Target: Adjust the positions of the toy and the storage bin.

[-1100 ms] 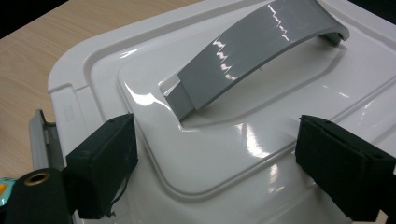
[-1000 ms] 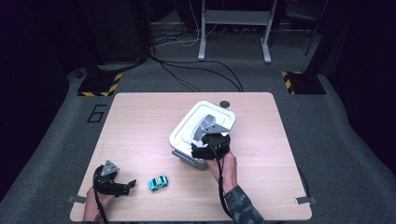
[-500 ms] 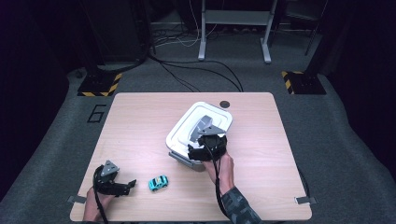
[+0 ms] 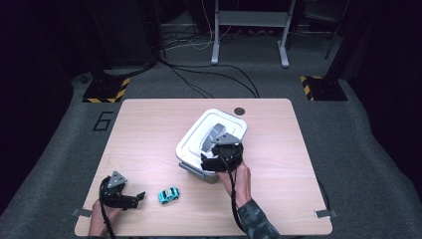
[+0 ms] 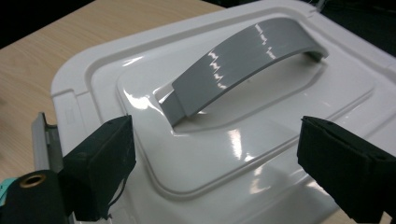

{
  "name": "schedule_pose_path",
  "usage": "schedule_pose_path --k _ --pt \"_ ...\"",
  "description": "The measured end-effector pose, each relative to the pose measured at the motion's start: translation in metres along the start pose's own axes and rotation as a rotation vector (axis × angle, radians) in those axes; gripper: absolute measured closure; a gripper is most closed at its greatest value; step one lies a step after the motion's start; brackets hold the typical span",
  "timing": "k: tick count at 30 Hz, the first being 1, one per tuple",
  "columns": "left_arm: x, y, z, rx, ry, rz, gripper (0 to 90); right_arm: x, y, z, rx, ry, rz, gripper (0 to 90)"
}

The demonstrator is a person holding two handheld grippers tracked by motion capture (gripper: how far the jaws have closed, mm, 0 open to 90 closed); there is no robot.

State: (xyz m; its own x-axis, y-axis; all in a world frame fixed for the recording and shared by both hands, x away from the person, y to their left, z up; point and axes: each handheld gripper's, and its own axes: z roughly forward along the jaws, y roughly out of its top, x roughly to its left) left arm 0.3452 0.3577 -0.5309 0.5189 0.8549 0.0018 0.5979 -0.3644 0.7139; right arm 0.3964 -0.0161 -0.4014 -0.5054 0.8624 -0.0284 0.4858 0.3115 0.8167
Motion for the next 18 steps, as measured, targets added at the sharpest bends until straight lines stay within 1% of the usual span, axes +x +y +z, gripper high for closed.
schedule_pose_path --k 2,5,7,8,11,14,16,17,18 --pt "0.0 0.0 0.0 0.0 0.0 0.0 0.6 -0.006 0.001 -0.01 -0.035 0.011 0.004 9.3" --pt "0.0 0.0 0.0 0.0 0.0 0.0 0.6 -0.016 -0.001 -0.022 -0.057 0.014 0.008 7.3" --pt "0.0 0.0 0.0 0.006 -0.004 0.001 0.6 -0.024 -0.003 -0.029 -0.072 0.012 0.021 6.3" --pt "0.0 0.0 0.0 0.006 -0.004 0.001 0.6 -0.03 -0.005 -0.034 -0.073 0.012 0.032 5.5" --pt "0.001 0.0 0.0 0.006 -0.006 0.003 0.6 -0.041 -0.013 -0.043 -0.086 0.008 0.028 4.2" --pt "0.001 0.0 0.0 0.006 -0.008 0.003 0.5 -0.054 -0.024 -0.053 -0.096 0.001 0.035 3.7" --pt "0.001 0.0 0.0 0.004 -0.007 0.004 0.5 -0.06 -0.029 -0.057 -0.09 -0.002 0.041 3.7" --pt "0.001 0.001 0.0 0.008 -0.01 0.005 0.5 -0.061 -0.031 -0.058 -0.082 0.005 0.043 3.7" --pt "0.001 0.0 0.0 0.0 -0.006 0.004 0.5 -0.061 -0.031 -0.058 -0.074 0.007 0.039 3.7"
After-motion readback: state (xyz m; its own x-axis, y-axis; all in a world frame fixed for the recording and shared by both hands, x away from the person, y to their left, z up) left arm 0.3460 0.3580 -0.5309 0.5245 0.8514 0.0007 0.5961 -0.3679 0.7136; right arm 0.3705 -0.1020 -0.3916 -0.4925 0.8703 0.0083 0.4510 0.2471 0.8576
